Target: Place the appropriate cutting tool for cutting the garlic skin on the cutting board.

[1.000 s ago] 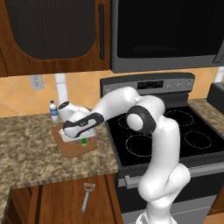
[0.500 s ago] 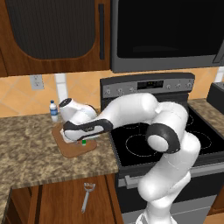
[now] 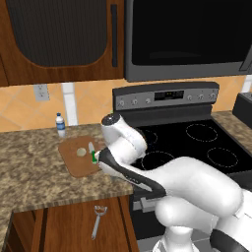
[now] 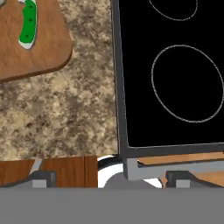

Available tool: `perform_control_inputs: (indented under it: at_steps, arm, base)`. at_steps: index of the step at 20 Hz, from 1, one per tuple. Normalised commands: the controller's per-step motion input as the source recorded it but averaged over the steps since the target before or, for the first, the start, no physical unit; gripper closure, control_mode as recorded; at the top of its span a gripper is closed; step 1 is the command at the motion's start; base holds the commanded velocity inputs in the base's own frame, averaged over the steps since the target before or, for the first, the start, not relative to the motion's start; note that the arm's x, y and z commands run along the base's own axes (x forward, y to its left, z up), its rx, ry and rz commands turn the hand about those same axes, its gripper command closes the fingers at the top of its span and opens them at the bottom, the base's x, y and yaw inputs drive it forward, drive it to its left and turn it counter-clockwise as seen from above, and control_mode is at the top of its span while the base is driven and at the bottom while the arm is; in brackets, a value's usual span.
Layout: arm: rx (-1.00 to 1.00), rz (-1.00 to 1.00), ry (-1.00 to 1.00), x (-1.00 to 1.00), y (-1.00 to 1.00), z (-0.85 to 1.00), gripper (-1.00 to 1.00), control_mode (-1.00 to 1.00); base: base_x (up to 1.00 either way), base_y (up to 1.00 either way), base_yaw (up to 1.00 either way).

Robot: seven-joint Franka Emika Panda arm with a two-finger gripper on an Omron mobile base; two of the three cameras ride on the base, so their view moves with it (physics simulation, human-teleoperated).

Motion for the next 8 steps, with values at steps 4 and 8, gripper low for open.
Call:
perform_control_inputs:
  at_steps: [4,8]
  arm:
    - [0.12,0.18,-0.03,-0.93,-0.87,0.62,-1.0,-1.0]
    - [0.11,0.14,-0.06,-0.84,-0.74,0.81,-1.0,-1.0]
  base:
    - [0.0,0.0,0.0]
    - [0.0,0.0,0.0]
